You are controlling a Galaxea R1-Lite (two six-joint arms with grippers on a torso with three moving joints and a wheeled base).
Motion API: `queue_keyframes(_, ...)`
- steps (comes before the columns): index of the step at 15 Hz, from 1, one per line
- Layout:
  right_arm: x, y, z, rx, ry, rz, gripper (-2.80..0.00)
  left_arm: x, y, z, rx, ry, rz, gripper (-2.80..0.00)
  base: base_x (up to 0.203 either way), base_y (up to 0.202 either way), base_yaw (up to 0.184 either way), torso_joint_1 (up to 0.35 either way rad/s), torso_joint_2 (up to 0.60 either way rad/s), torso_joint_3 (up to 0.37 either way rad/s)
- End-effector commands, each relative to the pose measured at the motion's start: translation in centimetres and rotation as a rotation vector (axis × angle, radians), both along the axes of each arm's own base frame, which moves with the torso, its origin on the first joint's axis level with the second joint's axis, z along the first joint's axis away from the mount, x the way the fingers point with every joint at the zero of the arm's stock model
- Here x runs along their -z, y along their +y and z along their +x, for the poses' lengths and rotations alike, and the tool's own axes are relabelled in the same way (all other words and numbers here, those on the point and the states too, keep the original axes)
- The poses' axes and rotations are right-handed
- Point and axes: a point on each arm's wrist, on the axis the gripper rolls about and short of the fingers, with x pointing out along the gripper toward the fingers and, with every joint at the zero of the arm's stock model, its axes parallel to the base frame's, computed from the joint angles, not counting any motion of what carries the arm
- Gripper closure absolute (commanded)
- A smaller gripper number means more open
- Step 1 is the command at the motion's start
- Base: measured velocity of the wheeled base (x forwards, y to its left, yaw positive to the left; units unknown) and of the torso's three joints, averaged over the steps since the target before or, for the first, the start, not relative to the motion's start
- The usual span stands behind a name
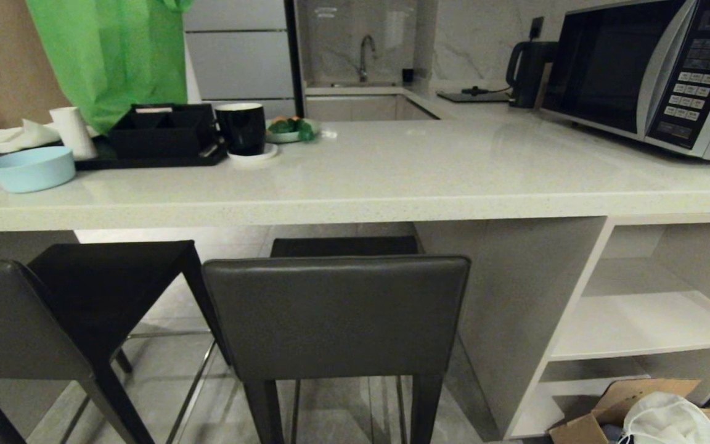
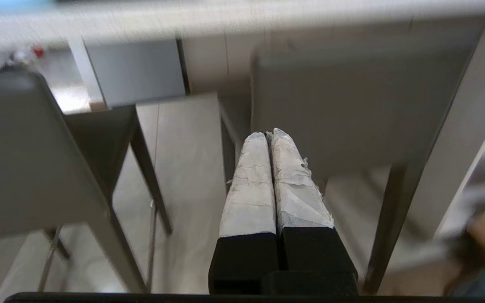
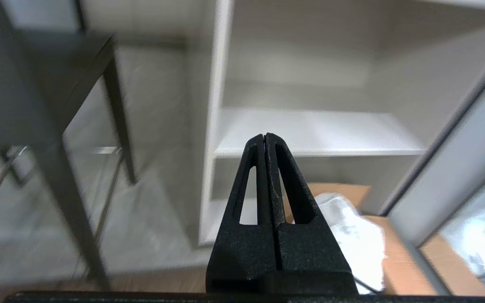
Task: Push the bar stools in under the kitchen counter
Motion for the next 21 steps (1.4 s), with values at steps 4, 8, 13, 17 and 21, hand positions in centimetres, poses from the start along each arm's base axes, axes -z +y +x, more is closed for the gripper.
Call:
queue_keyframes(4, 2.9, 0.3, 1.8, -0.145, -0.025, 0.015, 0.00, 6.3, 0.1, 3.0, -0.043, 0.063, 0.056, 0.00, 0.000, 0.000, 0.000, 0.000, 0.00, 0.000)
queue_keyframes(8, 3.5, 0.4, 1.8, -0.162, 0.021, 0.054, 0.00, 7.5, 0.6, 3.4, -0.236, 0.121, -0.018, 0.00, 0.000, 0.000, 0.000, 0.000, 0.00, 0.000)
queue_keyframes(13, 3.5, 0.3, 1.8, -0.128, 0.010, 0.172, 0.00, 7.6, 0.5, 3.4, -0.212, 0.123, 0.007, 0.00, 0.000, 0.000, 0.000, 0.000, 0.00, 0.000)
queue_keyframes(17, 3.4, 0.3, 1.8, -0.133, 0.006, 0.157, 0.00, 7.6, 0.5, 3.4, -0.214, 0.128, -0.036, 0.00, 0.000, 0.000, 0.000, 0.000, 0.00, 0.000)
queue_keyframes(21, 3.4, 0.3, 1.8, -0.131, 0.007, 0.166, 0.00, 7.6, 0.5, 3.4, -0.212, 0.126, -0.038, 0.00, 0.000, 0.000, 0.000, 0.000, 0.00, 0.000)
